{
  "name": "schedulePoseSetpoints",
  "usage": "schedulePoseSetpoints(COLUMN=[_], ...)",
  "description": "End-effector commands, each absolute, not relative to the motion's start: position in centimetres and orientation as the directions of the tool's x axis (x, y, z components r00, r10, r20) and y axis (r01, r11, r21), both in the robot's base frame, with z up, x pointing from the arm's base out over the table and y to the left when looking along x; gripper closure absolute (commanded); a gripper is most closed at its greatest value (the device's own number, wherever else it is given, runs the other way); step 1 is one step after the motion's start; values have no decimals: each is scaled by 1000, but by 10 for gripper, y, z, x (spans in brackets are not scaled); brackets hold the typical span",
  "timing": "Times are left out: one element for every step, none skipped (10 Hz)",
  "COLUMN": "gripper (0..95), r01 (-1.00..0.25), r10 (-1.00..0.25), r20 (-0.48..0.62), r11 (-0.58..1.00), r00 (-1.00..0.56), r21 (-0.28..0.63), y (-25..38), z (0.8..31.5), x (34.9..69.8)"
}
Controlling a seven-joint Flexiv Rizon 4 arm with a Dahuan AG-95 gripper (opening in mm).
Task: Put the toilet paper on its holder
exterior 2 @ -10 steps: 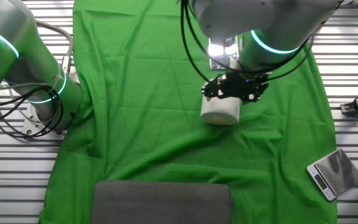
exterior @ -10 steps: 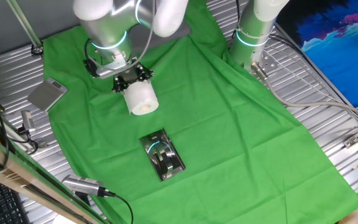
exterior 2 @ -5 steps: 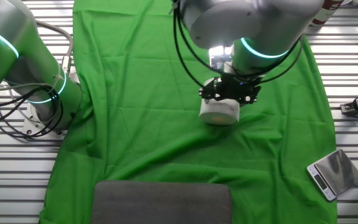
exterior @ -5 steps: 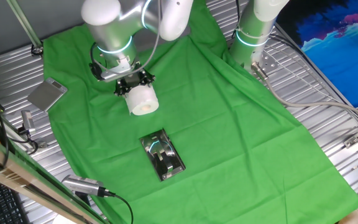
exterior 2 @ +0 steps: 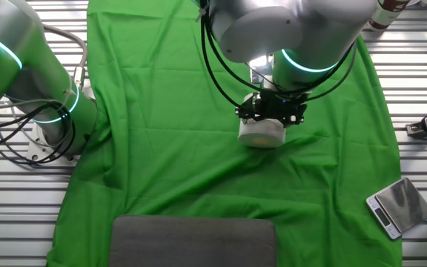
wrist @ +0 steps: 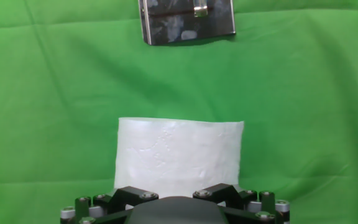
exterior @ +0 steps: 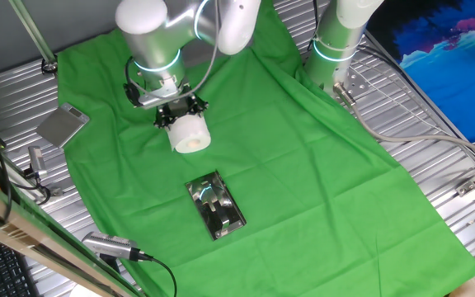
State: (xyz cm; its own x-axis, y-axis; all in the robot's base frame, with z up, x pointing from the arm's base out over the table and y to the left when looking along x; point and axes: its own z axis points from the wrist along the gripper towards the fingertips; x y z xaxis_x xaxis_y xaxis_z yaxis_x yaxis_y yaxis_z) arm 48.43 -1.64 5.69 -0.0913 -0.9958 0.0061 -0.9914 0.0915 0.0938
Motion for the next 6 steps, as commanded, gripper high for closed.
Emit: schedulePoseSetpoints(gripper=[380,380,570,760,950,950], r01=[-990,-990,-988,-986,-985,-985], r10=[-995,-994,-992,-991,-990,-990], r20=[8,9,11,11,10,9], r11=[103,106,123,132,141,140], r00=[-103,-106,-122,-131,-141,-140], r21=[92,93,95,99,101,106], y=[-16,-16,-16,-17,-18,-19], z=[55,55,56,56,60,68], x=[486,486,486,486,486,488])
